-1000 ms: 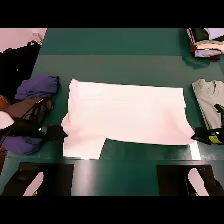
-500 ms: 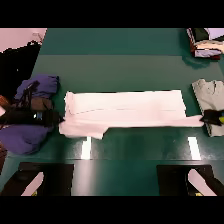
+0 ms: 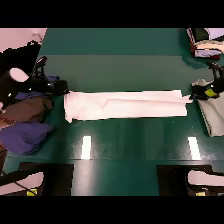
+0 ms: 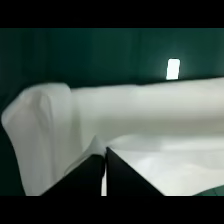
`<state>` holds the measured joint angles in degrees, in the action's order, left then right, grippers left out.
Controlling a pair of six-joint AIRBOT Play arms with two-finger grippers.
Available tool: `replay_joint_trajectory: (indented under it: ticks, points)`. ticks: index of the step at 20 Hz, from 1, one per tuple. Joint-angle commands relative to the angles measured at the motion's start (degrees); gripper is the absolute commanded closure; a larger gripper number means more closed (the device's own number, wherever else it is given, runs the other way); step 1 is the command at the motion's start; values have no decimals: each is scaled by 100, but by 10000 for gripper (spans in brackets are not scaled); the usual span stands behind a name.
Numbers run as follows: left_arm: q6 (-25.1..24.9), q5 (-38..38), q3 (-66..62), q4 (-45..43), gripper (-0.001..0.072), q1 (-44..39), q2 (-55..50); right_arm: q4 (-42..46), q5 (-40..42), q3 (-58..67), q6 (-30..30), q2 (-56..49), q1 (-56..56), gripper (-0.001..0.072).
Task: Fold the shirts.
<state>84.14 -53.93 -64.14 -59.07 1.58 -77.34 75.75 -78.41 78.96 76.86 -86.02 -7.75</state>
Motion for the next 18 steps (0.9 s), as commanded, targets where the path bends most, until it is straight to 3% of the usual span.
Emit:
replay_joint_trajectory:
  ticks: [1,3,4,5,6,8,12,13,14,16,18]
  points:
    - [-398,501,-367,358,682,7,-684,-380,-109,804,39,-826,83,695]
    - [-404,688,-367,404,680,7,-767,-841,-98,1110,48,-1145,15,690]
    - [-407,710,-367,400,629,7,-765,-1086,-70,1239,44,-1272,-26,568]
    - [-402,688,-372,400,335,7,-765,-1257,-57,1346,44,-1373,-46,333]
    - [-402,621,-393,398,129,7,-765,-1366,-94,1456,44,-1443,-114,271]
    - [-424,199,-562,378,224,48,-758,-1453,-297,1556,-48,-1460,-249,271]
    - [-452,-789,-876,332,227,90,-693,-1473,-765,1121,-420,-1211,-828,271]
    - [-466,-841,-876,337,351,90,-669,-1478,-765,872,-511,-1119,-986,271]
    - [-468,-885,-879,339,667,90,-656,-1478,-761,616,-625,-1051,-1152,267]
    - [-492,-953,-879,358,681,90,-656,-1482,-754,199,-752,-1038,-1434,142]
    - [-487,-955,-876,514,682,90,-656,-1766,-715,-168,-1008,-1091,-1615,131]
